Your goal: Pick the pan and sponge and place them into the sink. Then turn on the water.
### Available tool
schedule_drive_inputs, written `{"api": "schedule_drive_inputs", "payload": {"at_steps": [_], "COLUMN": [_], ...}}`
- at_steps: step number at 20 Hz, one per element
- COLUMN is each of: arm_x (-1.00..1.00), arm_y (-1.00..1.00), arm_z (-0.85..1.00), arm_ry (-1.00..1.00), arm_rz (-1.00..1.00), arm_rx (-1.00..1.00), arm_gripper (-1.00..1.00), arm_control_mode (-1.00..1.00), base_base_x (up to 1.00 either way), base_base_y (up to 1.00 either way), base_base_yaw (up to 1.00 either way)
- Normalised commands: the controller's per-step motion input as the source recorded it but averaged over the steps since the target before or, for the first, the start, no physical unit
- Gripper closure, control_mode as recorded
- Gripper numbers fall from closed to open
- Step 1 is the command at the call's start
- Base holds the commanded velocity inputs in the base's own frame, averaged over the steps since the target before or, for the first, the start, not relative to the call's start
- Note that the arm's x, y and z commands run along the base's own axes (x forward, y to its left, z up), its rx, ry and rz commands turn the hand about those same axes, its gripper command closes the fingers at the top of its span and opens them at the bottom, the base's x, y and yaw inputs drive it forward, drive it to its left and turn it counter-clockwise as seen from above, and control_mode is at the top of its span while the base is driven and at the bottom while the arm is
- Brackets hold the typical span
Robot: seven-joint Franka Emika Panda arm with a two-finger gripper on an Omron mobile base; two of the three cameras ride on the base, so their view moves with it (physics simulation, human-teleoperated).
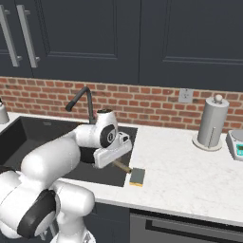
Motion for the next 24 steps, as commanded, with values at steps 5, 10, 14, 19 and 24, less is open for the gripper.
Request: {"api": "schedule_drive_inputs", "payload": {"at_steps": [5, 10, 14, 19, 24], "arm_x": [0.29, 0.68, 0.95, 0.67, 0.22], "arm_y": [0.72, 0.36, 0.04, 0.0, 0.0], "arm_z": [0.0, 0.0, -0.06, -0.29, -0.42], "arm_ry": [0.05, 0.17, 0.27, 0.11, 0.0], "arm_rz": [0.12, 0.09, 0.04, 0.01, 0.01], "arm_rx": [-0.03, 0.0, 0.0, 0.0, 0.0], "arm_gripper": [1.0, 1.0, 1.0, 1.0, 1.0], "arm_control_mode": [-1.0, -1.0, -1.0, -1.0, -1.0], "base_base_x": [0.0, 0.0, 0.0, 0.0, 0.0], "base_base_y": [0.0, 0.0, 0.0, 0.0, 0.0], "base_base_yaw": [0.0, 0.0, 0.0, 0.0, 0.0]}}
